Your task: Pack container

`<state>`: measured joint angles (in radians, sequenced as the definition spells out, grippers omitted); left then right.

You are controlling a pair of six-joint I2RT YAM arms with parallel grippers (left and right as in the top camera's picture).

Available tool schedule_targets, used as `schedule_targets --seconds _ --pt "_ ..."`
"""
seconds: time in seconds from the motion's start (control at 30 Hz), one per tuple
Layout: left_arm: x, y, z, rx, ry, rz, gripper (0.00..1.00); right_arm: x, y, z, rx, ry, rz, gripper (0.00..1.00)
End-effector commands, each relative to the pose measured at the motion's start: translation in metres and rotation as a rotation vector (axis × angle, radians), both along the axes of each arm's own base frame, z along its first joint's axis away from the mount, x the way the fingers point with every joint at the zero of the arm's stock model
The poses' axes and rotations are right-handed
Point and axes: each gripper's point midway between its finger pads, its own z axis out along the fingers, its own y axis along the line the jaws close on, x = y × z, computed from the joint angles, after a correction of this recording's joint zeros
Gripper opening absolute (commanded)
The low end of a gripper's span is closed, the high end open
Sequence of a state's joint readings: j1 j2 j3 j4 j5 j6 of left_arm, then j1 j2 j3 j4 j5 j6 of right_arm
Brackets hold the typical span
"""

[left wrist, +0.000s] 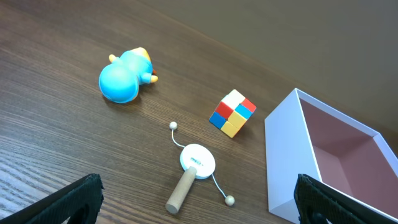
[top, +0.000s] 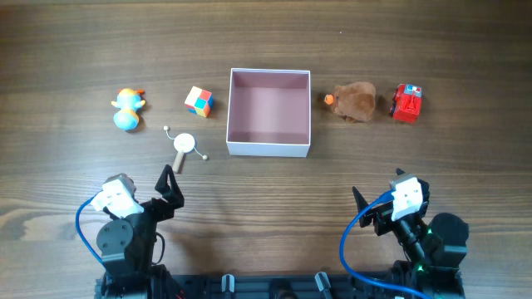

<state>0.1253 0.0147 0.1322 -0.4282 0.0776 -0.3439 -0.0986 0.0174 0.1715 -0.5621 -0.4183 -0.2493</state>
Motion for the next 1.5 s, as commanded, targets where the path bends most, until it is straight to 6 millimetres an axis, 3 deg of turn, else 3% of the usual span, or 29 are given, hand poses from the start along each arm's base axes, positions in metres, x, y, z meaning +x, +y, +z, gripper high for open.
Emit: schedule_targets --seconds 0.0,0.17,0.27,0.4,0.63,0.9,1.0,1.2,1.33,1.47 --pt "0.0 -0.004 -0.002 -0.013 -0.002 -0.021 1.0 -0.004 0.014 0.003 0.022 -0.022 0.085 1.0" --pt "0.0 -0.005 -0.004 -0.009 0.009 -0.024 1.0 -0.009 0.033 0.017 0.07 -0.066 0.197 1.0" --pt "0.0 -0.006 -0.004 -0.012 0.011 -0.034 1.0 -0.011 0.044 0.037 0.203 -0.091 0.234 1.0" --pt "0.0 -0.012 0.011 -0.019 -0.012 -0.066 0.99 -0.009 0.043 0.056 0.323 -0.087 0.199 1.0" --pt "0.003 -0.011 0.049 -0.025 0.039 -0.061 0.99 -0.007 0.035 0.098 0.307 -0.085 0.14 1.0" --pt "0.032 -0.008 0.083 -0.061 0.275 -0.059 1.0 0.011 0.014 0.116 0.28 0.209 -0.025 1.0" --pt "0.048 -0.006 0.096 -0.038 0.385 -0.08 0.99 0.019 0.003 0.12 0.236 0.355 -0.092 1.0" --pt "0.087 -0.001 0.113 -0.014 0.556 -0.115 1.0 0.049 -0.005 0.153 0.194 0.537 -0.113 1.0" --pt "0.109 0.002 0.108 -0.027 0.624 -0.117 1.0 0.079 -0.003 0.159 0.22 0.606 -0.097 1.0" --pt "0.116 0.002 0.091 -0.036 0.679 -0.118 1.0 0.103 0.005 0.142 0.307 0.682 -0.086 1.0"
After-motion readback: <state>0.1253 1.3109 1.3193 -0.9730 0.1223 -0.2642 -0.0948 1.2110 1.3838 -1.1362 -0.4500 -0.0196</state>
